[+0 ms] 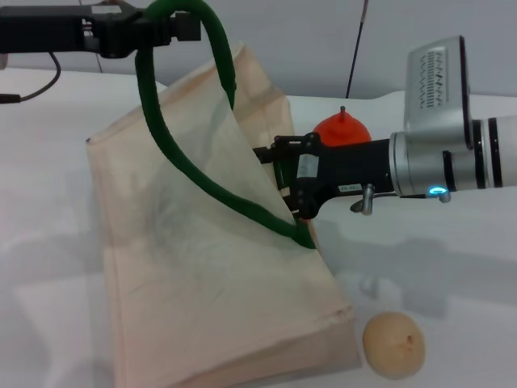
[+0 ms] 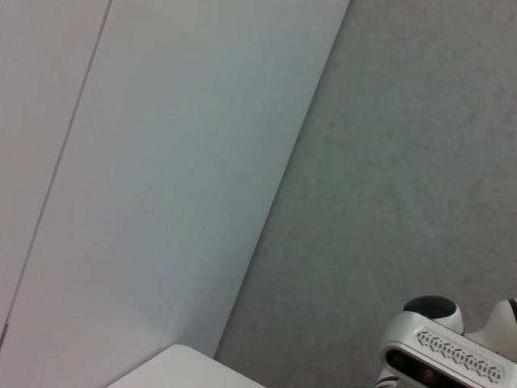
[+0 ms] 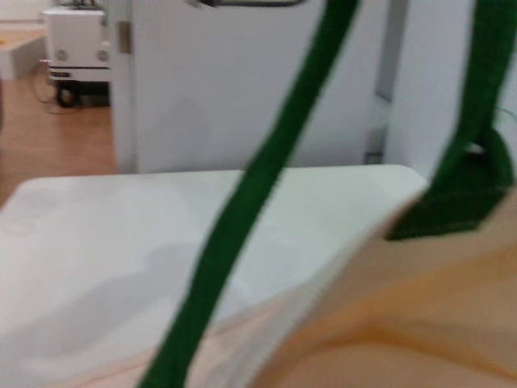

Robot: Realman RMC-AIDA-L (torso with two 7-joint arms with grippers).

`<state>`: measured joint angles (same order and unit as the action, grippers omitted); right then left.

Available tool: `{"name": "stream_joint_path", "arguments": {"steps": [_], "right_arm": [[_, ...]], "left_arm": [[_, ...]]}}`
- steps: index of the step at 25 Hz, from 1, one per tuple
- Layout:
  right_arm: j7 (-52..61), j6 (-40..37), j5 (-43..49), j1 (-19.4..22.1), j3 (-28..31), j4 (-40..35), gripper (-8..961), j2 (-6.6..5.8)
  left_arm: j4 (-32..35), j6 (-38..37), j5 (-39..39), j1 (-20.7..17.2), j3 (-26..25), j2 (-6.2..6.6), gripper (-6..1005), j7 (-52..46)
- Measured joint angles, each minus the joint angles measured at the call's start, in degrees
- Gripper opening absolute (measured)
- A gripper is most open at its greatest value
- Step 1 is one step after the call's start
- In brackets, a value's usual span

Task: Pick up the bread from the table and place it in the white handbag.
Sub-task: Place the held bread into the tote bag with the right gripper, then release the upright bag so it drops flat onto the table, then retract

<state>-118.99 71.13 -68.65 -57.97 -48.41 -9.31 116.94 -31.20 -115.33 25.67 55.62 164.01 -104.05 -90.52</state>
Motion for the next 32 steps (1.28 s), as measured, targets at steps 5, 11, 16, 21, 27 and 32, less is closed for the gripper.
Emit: {"name": "stream_joint_path", "arguments": {"steps": [5,11,16,21,27,32], "right_arm": [[0.29,-5.98,-6.56,3.5,0.57,-0.95,876,-0.49],[0.32,-11.92,-14.66,8.14,0.65,-3.76,873,-0.79],[-0.01,-13.45,-22.23,11.83,0.71,-5.69,869,-0.94],[-0.04,-13.49,-26.59,14.12,0.7,-6.48,867,-0.95],[-0.11,-13.52,-27.31,14.51,0.83,-6.59,865,-0.98],[-0.11,-13.62,-27.35,14.7,2.56,-6.6,866,-1.01]], "left_arm": [[0.0,0.74,0.0,-0.24,0.0,0.0,32,0.0],[0.0,1.98,0.0,-0.89,0.0,-0.23,45,0.0],[0.0,4.84,0.0,-1.37,0.0,-0.91,62,-0.08],[0.0,5.58,0.04,-1.4,0.0,-1.27,79,-0.21],[0.0,6.08,1.79,-2.0,-0.01,-1.35,141,-0.21],[-0.1,6.24,2.77,-2.24,-0.01,-1.42,353,-0.21]]}}
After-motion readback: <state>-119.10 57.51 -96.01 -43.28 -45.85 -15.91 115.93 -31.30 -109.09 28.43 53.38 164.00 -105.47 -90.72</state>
